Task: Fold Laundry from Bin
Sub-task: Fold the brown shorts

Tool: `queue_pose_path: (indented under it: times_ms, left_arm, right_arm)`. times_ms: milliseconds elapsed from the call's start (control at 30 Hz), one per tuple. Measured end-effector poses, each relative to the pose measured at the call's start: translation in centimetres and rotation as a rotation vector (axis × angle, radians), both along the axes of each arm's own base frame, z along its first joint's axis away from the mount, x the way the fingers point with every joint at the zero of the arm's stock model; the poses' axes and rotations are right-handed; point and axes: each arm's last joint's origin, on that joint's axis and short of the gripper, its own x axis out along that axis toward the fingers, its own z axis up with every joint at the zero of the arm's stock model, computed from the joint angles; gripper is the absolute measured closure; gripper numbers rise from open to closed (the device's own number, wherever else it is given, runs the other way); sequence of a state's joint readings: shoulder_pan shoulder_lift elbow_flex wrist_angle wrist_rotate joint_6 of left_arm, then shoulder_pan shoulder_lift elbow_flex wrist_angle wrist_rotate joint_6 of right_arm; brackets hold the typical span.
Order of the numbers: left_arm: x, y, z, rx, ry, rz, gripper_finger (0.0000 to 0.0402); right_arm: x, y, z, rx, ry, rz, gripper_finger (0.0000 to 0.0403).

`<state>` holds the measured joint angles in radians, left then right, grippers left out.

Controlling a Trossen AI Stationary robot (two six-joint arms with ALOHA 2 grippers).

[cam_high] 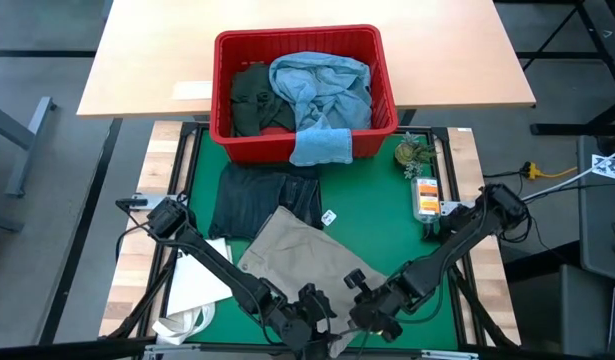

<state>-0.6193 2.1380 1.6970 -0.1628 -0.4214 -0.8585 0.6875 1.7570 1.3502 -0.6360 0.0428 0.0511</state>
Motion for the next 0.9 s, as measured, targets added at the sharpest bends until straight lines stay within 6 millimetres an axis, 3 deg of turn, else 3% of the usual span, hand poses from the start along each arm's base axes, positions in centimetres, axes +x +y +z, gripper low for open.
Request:
queue_pose_path:
  times_ms: [467,900]
  left_arm:
    - [0.5,0.7,0.1,0.015,-0.016,0.01,0.0143]
    - [0.9,1.8,-0.3,0.038,0.037,0.009,0.0155]
  right_arm:
    - [2.0,-3.5,1.4,0.152,0.053,-0.054,0.0382]
    - [2.6,-3.6,1.8,0.223,0.022,-0.035,0.0382]
